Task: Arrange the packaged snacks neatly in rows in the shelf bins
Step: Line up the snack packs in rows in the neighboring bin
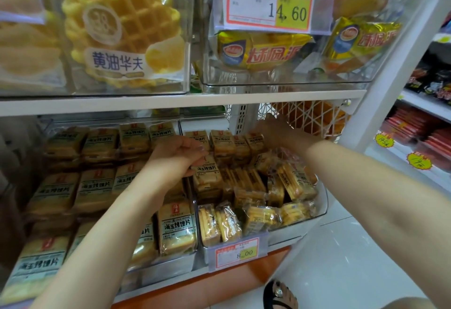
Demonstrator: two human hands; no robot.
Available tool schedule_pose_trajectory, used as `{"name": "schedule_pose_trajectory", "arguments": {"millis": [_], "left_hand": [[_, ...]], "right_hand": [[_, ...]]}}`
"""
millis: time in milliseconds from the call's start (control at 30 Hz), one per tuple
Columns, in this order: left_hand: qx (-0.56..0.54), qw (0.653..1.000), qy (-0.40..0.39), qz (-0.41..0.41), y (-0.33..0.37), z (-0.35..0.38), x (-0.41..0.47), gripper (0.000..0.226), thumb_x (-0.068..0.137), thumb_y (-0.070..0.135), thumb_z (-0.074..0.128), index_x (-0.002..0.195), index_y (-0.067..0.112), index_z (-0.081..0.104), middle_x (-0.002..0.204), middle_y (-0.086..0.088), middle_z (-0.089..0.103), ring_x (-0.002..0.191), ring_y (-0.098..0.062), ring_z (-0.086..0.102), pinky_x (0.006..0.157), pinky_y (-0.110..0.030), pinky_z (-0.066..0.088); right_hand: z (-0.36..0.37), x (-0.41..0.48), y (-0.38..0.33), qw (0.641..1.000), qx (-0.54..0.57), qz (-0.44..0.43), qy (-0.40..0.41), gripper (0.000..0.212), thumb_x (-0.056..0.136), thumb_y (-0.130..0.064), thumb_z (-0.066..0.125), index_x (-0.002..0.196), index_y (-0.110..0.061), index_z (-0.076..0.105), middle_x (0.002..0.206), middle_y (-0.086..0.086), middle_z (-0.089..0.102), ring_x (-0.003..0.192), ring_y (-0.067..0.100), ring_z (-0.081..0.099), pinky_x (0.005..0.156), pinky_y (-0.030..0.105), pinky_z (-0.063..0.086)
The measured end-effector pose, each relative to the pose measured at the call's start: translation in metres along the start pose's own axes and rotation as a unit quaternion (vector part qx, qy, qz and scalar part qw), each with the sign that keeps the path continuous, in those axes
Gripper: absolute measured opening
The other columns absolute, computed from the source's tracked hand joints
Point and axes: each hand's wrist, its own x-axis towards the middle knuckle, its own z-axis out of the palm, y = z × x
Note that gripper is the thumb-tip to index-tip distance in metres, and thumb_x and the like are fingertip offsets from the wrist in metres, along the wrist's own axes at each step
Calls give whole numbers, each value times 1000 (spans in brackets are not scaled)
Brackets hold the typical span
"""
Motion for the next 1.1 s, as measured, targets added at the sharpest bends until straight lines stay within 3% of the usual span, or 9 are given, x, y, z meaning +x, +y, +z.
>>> {"name": "schedule_pose_trajectory", "arguments": {"millis": [133,200,333,433,533,633,733,967,1100], "left_hand": [[3,1000,-15,1,0,4,1,9,91,14,56,99,12,60,97,-2,68,86,-8,64,73,-20,50],[-3,1000,-23,-1,0,5,2,10,91,15,56,100,12,59,96,-1,68,84,-7,64,73,-20,50],[-3,999,-31,-7,-1,7,5,7,89,14,58,96,14,60,95,-1,68,84,-7,64,74,-22,51],[25,1000,-12,6,-2,11,6,7,89,12,59,88,19,59,96,-2,67,88,-15,64,77,-29,53],[112,990,31,80,-5,16,4,12,88,12,59,85,24,59,97,1,66,93,-16,62,83,-35,53],[155,980,24,124,-7,19,2,9,90,15,57,96,19,61,98,5,64,93,-9,60,82,-24,49],[170,976,13,133,-7,22,3,11,90,16,57,101,15,61,97,4,64,90,-7,59,73,-12,44],[-5,995,-81,54,-2,33,-4,27,82,30,66,104,17,58,101,3,64,94,-9,61,65,-12,51],[-59,985,-160,38,0,45,-11,44,71,41,68,109,22,59,112,0,64,104,-11,61,88,-25,52]], "right_hand": [[-16,-12,2,999,33,16,13,42,89,-29,57,130,-29,51,135,3,52,128,28,38,107,43,27],[-28,-22,0,991,107,41,68,34,87,-33,62,120,-24,58,125,0,59,114,21,51,89,29,39],[-32,-46,-15,982,139,28,-123,53,79,-45,69,124,-18,56,122,0,58,108,21,56,89,30,45],[-12,-49,-27,981,113,32,-153,70,70,-47,74,132,-23,49,123,1,59,105,21,57,90,37,51],[-12,-50,-31,980,153,49,-114,58,69,-37,75,121,-18,57,111,3,64,94,19,61,82,35,54],[-26,-56,-31,977,189,72,-74,37,75,-41,69,102,-15,66,102,2,69,87,18,65,70,26,53],[-51,-68,-32,972,216,89,2,46,83,-44,61,115,-11,58,108,4,63,92,20,60,61,23,42],[-58,-130,-57,898,385,61,204,66,73,-29,72,130,-27,38,102,-10,60,80,9,62,63,21,49],[-28,-162,-85,860,403,29,312,72,71,-23,71,136,-25,39,124,-8,56,110,7,54,91,23,44]]}}
